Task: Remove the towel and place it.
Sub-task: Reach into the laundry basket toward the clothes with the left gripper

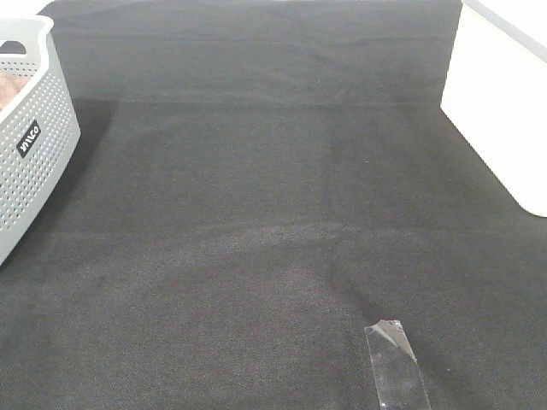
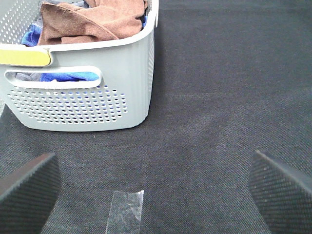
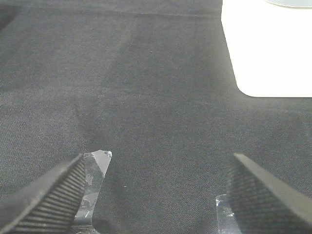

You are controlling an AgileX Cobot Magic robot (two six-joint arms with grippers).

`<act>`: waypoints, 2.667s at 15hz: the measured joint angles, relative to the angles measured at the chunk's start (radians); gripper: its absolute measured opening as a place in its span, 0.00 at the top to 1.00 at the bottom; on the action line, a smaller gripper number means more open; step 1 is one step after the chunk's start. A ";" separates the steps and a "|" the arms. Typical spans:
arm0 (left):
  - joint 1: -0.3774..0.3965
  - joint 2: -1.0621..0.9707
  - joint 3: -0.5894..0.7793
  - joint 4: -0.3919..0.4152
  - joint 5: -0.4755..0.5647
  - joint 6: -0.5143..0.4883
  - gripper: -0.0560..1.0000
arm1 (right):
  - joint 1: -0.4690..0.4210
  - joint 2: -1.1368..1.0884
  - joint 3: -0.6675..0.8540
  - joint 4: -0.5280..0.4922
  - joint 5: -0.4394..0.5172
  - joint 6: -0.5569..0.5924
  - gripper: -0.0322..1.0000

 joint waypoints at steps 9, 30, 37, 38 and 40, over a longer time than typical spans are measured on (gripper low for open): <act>0.000 0.000 0.000 -0.001 0.000 0.000 0.01 | 0.000 0.000 0.000 0.000 0.000 0.000 0.26; 0.002 1.461 -0.989 0.405 -0.095 0.995 0.01 | 0.000 0.000 0.000 0.000 0.000 0.000 0.26; 0.143 1.770 -1.143 0.230 -0.055 1.259 0.01 | 0.000 0.000 0.000 0.000 0.000 0.000 0.26; 0.182 1.794 -1.143 0.214 -0.066 1.305 0.01 | 0.000 0.000 0.000 0.000 0.000 0.000 0.26; 0.233 1.844 -1.144 0.211 -0.112 1.349 0.01 | 0.000 0.000 0.000 0.000 0.000 0.000 0.26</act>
